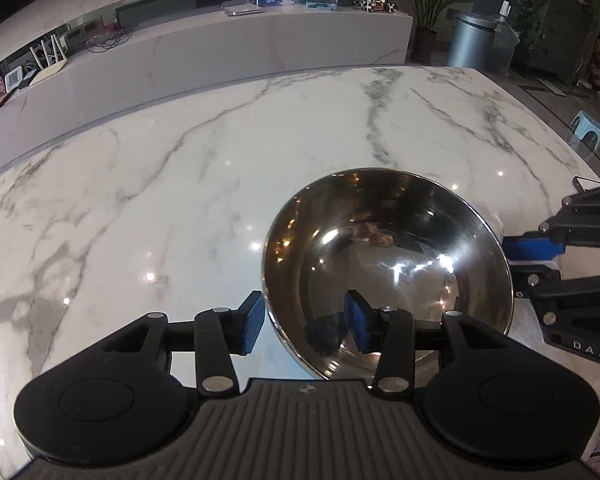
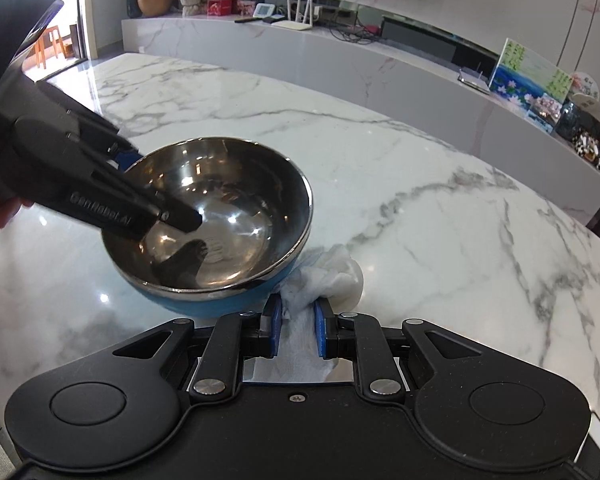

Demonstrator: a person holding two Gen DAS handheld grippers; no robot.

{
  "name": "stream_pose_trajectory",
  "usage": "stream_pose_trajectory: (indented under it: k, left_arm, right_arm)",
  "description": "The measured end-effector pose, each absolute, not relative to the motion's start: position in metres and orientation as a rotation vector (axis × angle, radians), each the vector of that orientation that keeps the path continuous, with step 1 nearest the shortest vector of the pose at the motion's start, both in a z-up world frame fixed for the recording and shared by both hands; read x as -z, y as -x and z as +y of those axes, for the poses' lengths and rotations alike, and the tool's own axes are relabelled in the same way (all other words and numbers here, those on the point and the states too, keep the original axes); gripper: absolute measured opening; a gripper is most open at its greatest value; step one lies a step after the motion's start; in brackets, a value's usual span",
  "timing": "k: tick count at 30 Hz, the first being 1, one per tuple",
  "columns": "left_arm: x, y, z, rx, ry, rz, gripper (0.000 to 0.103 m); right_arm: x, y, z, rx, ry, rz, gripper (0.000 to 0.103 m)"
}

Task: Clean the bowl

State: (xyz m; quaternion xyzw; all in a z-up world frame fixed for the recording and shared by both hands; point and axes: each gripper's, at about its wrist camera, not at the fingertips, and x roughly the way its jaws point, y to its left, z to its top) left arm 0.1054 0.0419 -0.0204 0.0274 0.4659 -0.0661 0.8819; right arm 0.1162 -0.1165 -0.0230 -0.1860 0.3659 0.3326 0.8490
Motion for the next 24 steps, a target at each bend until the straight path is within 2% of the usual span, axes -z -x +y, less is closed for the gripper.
stream_pose_trajectory:
  k: [2, 5, 11, 24]
  left_arm:
    - [0.022, -0.106, 0.042, 0.106, -0.076, 0.971, 0.031]
    - [0.022, -0.106, 0.044, 0.093, -0.065, 0.973, 0.029]
    - [0.023, -0.104, 0.043, 0.081, -0.074, 0.970, 0.029]
    - [0.022, -0.100, 0.037, 0.071, -0.115, 0.961, 0.029]
  right_arm:
    - [0.024, -0.121, -0.115, -0.700, 0.390, 0.765, 0.016]
    - [0.025, -0.123, -0.116, -0.709, 0.379, 0.764, 0.016]
    - [0.022, -0.118, -0.111, -0.730, 0.448, 0.757, 0.016]
    - [0.007, -0.105, -0.134, -0.819, 0.385, 0.745, 0.016]
